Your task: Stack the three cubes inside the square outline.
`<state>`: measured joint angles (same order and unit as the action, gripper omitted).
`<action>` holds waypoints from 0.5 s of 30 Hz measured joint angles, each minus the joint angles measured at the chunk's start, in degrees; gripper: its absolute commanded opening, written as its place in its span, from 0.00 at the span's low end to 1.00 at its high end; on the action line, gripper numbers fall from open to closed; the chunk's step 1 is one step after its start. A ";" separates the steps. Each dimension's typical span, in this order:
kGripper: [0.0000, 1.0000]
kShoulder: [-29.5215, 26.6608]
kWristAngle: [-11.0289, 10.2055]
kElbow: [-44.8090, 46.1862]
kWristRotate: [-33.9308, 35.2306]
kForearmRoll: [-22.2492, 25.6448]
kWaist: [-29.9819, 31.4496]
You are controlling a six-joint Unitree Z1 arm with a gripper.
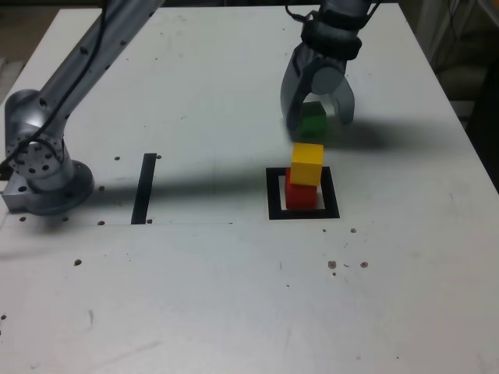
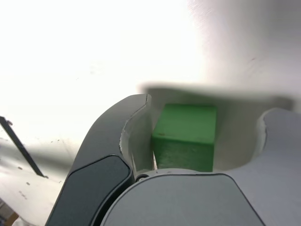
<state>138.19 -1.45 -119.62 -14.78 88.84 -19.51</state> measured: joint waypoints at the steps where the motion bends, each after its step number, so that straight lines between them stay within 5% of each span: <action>1: 0.29 0.00 0.00 0.00 -0.02 0.00 0.01; 15: 0.29 0.00 0.17 0.01 -0.35 0.00 0.04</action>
<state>138.19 -1.28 -119.61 -15.13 88.84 -19.47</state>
